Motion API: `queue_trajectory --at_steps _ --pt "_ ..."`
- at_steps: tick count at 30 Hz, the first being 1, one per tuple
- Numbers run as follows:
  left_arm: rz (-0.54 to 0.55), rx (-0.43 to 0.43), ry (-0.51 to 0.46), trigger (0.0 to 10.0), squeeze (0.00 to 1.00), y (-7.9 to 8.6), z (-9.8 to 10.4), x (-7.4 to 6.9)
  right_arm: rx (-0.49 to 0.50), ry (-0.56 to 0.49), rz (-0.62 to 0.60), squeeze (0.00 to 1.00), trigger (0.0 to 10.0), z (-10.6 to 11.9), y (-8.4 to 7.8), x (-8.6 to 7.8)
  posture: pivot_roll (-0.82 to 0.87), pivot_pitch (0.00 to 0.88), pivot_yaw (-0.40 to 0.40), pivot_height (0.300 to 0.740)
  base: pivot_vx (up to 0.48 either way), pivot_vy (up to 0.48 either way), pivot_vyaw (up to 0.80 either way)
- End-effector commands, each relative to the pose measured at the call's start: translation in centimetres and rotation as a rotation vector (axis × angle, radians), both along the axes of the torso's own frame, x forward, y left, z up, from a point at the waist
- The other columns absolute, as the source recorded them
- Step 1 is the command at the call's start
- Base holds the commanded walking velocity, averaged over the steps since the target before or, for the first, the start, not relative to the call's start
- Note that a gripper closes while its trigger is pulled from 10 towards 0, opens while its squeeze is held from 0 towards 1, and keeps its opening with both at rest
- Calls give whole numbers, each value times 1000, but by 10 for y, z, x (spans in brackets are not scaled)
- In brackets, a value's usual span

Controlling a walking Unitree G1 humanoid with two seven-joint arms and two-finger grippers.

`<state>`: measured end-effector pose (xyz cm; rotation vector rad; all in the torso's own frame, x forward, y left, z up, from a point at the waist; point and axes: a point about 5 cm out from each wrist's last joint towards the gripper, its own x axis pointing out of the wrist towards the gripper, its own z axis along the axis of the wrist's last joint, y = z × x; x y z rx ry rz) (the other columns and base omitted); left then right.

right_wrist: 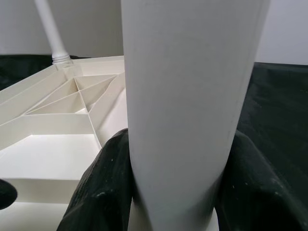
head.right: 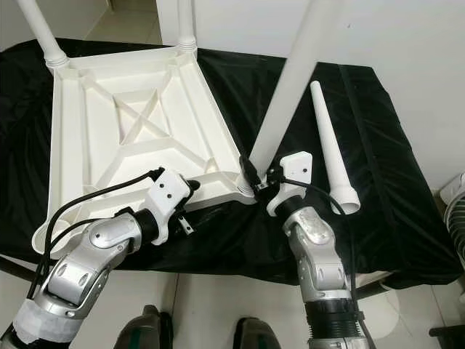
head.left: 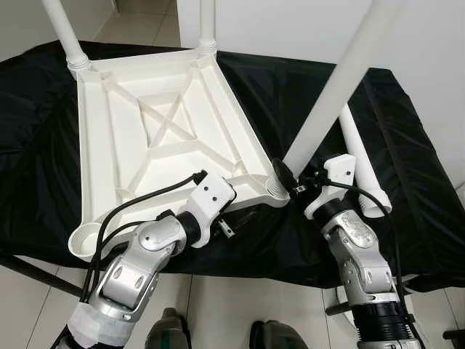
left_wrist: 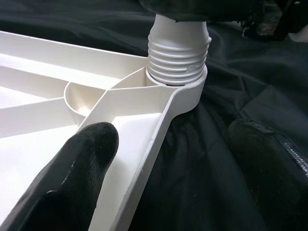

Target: Building children table

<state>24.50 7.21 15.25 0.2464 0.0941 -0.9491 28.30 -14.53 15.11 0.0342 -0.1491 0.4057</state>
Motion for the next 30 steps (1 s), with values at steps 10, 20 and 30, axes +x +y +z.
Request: queue_trajectory --at_steps 10,20,30 --pt "29 0 -8 10000 0 2 2 0 -49 66 -30 0 10000 -18 -5 -2 63 101 2 740 0 0 0" --pt "39 -4 -11 10000 0 2 3 1 -183 -46 82 0 10000 -18 8 -15 64 98 0 740 0 0 0" --pt "42 -2 -12 10000 0 2 3 1 -237 -73 127 0 10000 -18 7 -17 62 97 -3 740 0 0 0"
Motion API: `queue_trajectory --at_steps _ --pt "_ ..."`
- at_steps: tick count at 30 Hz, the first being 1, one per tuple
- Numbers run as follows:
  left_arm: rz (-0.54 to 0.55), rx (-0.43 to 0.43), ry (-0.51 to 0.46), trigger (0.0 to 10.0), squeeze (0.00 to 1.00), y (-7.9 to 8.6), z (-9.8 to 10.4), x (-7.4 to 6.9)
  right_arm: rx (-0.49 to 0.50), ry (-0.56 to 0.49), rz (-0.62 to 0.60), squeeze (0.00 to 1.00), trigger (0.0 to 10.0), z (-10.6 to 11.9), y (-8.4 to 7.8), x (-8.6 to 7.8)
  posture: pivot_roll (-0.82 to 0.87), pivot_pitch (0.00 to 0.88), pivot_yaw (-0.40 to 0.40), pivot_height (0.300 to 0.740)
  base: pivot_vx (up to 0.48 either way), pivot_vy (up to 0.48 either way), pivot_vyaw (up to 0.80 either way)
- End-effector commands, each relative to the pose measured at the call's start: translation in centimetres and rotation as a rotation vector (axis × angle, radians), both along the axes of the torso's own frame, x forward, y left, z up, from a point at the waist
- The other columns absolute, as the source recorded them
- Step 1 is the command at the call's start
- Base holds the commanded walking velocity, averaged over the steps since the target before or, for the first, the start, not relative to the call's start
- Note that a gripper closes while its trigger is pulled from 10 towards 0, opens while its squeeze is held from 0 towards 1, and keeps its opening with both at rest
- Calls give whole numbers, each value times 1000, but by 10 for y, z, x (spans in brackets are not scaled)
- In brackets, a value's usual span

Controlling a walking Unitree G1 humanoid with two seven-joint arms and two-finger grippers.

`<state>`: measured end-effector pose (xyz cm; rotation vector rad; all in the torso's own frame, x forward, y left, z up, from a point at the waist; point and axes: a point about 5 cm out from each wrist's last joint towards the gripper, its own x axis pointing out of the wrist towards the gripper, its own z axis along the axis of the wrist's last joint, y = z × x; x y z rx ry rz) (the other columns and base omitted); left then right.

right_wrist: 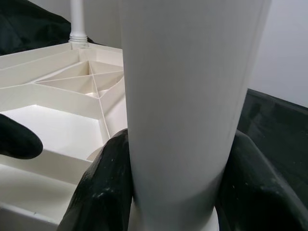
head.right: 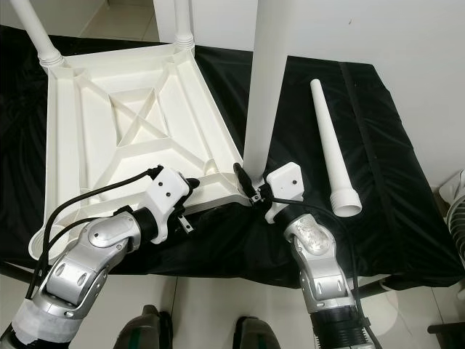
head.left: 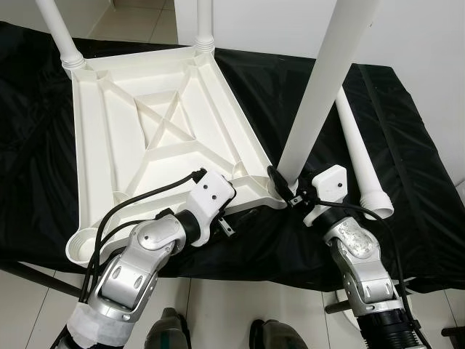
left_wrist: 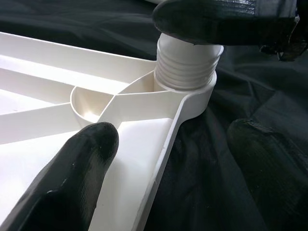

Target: Building children table

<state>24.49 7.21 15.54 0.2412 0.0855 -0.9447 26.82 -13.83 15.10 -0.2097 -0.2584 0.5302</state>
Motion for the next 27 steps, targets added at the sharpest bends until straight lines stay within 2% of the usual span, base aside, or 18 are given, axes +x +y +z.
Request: queue_trajectory --at_steps 1,5,6,9,12,13,14,15,18,20,27 --pt "40 4 -6 10000 0 2 0 1 -26 80 18 0 10000 -18 -1 -4 63 96 -5 740 0 0 0" --pt "42 3 -7 10000 0 2 1 2 -51 66 35 0 10000 -20 -1 -7 63 95 -6 740 0 0 0" --pt "43 3 -8 10000 0 2 1 2 -88 50 46 0 10000 -21 -1 -9 63 94 -6 740 0 0 0" --pt "45 2 -8 10000 0 3 1 2 -117 44 55 0 10000 -24 -1 -11 61 91 -6 740 0 0 0" --pt "45 3 -10 10000 0 3 1 2 -91 72 49 0 10000 -28 -2 -11 62 88 -6 740 0 0 0" --pt "44 3 -12 10000 0 3 2 2 -41 107 29 0 10000 -30 -4 -9 63 87 -5 740 0 0 0" --pt "44 3 -12 10000 0 3 2 2 -41 107 29 0 10000 -30 -4 -9 63 87 -5 740 0 0 0" --pt "44 4 -14 10000 0 3 2 2 22 150 0 0 10000 -31 -7 -6 64 85 -5 740 0 0 0" --pt "43 5 -15 10000 0 3 2 2 61 174 -18 0 10000 -31 -8 -4 65 85 -4 740 0 0 0" --pt "41 9 -17 10000 0 4 2 1 137 221 -41 0 10000 -34 -12 -2 68 84 -7 740 0 0 0" --pt "46 11 -19 10000 0 5 2 0 183 248 -65 0 10000 -41 -16 -5 70 82 -9 740 0 0 0"
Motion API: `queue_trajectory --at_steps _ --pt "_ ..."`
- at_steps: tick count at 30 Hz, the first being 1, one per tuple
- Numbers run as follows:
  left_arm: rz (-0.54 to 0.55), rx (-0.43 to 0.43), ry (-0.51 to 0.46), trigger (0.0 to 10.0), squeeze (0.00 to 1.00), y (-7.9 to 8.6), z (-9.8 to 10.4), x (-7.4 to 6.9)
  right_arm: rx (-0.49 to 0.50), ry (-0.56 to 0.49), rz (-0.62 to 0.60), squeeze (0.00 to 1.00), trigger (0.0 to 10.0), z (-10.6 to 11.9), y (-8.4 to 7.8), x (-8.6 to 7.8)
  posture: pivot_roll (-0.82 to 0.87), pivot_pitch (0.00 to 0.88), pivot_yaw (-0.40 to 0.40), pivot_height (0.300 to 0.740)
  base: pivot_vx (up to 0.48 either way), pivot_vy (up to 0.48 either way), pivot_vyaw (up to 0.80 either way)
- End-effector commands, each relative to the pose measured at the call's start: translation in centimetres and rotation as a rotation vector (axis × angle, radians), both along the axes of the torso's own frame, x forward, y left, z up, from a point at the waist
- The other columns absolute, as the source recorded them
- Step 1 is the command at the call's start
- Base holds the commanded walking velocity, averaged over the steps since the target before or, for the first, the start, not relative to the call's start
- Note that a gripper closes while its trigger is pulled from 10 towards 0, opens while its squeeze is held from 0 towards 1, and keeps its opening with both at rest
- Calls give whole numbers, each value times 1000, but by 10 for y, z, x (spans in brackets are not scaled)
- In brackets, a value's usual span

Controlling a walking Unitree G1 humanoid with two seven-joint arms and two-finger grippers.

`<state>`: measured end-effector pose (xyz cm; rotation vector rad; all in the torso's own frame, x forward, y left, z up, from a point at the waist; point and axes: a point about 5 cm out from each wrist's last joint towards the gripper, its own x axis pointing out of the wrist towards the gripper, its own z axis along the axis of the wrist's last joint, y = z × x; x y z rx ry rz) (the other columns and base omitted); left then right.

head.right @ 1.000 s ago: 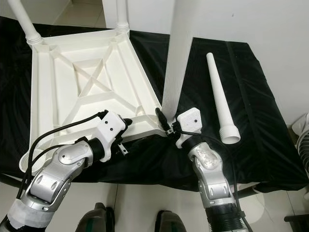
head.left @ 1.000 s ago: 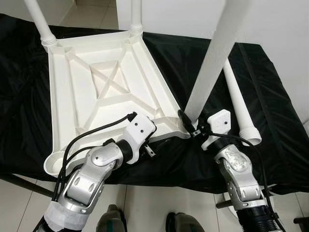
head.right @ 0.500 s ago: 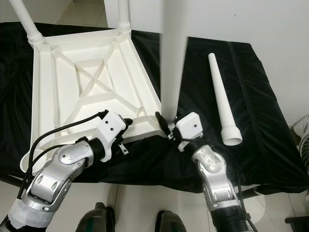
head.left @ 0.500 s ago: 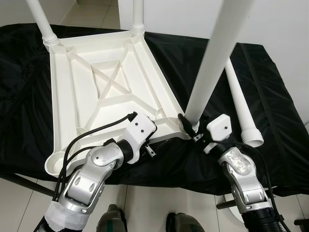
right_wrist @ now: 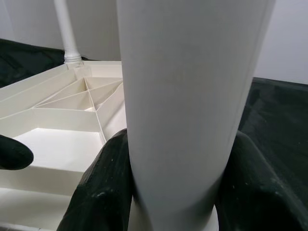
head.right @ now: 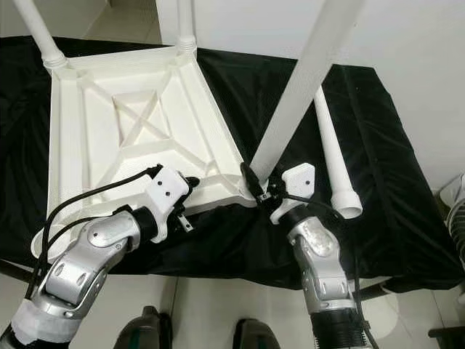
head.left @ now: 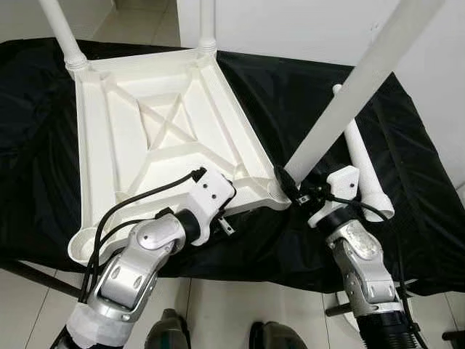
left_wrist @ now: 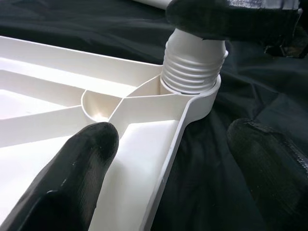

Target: Building children table

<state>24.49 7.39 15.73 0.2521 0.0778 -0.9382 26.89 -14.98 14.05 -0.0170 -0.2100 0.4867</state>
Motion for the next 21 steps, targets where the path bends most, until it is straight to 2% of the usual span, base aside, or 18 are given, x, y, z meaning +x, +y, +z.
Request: queue_trajectory --at_steps 1,6,7,8,11,21 --pt "42 6 -7 10000 0 3 0 0 5 163 -24 0 10000 -32 -4 -6 69 84 -9 740 0 0 0" --pt "41 8 -7 10000 0 3 0 -1 25 179 -32 0 10000 -31 -4 -3 69 85 -10 740 0 0 0" --pt "42 9 -9 10000 0 3 1 0 -24 202 -58 0 10000 -33 -6 1 73 88 -10 740 0 0 0" --pt "42 9 -9 10000 0 3 1 0 -24 202 -58 0 10000 -33 -6 1 73 88 -10 740 0 0 0" --pt "47 12 -11 10000 0 5 2 1 -114 234 -78 0 10000 -35 -8 9 74 90 -8 740 0 0 0" --pt "56 13 -20 10000 0 6 4 2 -161 217 -8 0 10000 -26 3 23 80 96 -13 740 0 0 0"
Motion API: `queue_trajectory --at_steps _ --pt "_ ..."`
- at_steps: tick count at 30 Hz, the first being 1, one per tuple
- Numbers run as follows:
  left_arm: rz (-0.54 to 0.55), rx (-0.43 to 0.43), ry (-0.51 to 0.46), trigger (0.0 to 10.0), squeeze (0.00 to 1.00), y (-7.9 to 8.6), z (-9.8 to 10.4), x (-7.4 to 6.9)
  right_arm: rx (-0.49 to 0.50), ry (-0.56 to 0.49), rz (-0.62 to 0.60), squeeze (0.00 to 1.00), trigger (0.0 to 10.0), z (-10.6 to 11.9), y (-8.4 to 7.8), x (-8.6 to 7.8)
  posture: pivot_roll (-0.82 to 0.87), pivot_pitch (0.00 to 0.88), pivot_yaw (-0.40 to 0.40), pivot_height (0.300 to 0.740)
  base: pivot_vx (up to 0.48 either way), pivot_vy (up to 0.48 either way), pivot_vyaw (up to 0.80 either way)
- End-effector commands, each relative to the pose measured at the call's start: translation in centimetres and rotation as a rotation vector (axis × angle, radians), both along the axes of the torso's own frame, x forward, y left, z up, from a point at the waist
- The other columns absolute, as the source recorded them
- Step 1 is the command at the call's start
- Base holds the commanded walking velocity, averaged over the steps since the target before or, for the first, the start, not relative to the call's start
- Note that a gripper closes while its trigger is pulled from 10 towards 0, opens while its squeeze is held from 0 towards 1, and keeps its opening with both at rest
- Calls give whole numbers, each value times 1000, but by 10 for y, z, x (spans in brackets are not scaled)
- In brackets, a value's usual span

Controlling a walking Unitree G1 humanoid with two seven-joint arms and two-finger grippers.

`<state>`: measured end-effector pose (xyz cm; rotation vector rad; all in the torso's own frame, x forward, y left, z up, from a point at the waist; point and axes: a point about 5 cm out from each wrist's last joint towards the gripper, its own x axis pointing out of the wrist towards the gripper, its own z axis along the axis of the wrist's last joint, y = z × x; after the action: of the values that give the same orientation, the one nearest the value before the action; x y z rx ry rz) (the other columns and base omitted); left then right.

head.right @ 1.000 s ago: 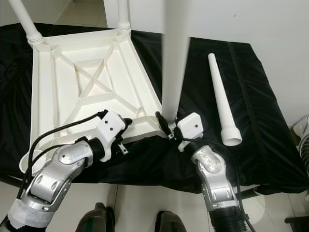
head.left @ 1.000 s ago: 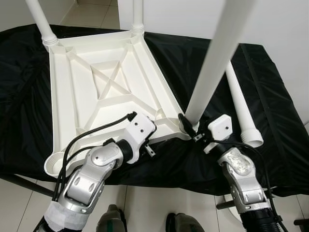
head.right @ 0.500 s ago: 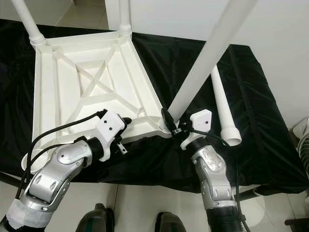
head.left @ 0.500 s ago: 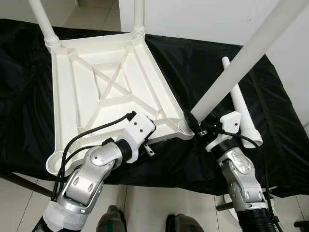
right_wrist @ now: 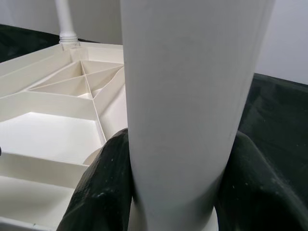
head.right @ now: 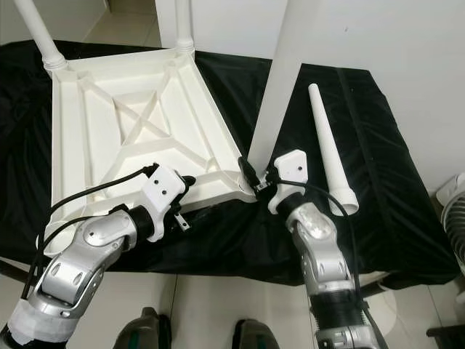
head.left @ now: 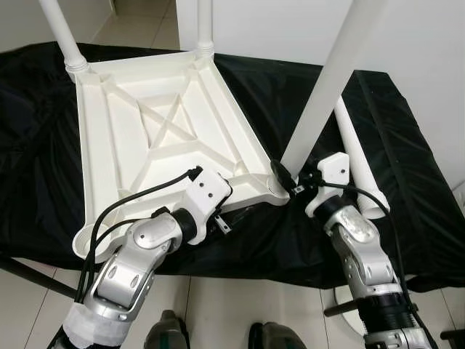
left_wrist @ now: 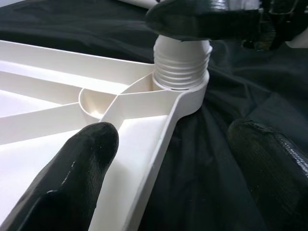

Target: Building children table

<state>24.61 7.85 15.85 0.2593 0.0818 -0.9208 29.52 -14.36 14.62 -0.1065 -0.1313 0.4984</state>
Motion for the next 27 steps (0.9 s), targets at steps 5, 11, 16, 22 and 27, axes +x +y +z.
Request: queue_trajectory --at_steps 5,11,16,22,27 --pt "52 2 -22 10000 0 3 4 1 -120 84 20 0 10000 -27 2 -5 85 98 -20 740 0 0 0" --pt "56 3 -22 10000 0 3 4 1 -175 14 56 0 10000 -22 7 -10 83 99 -20 740 0 0 0" --pt "55 1 -24 10000 0 3 5 2 -133 37 51 0 10000 -22 5 -10 78 99 -18 740 0 0 0" --pt "49 0 -26 10000 0 2 5 3 28 157 -69 0 10000 -26 -9 0 70 96 -14 740 0 0 0" --pt "46 0 -28 10000 0 1 5 3 118 211 -128 0 10000 -29 -15 2 69 96 -14 740 0 0 0"
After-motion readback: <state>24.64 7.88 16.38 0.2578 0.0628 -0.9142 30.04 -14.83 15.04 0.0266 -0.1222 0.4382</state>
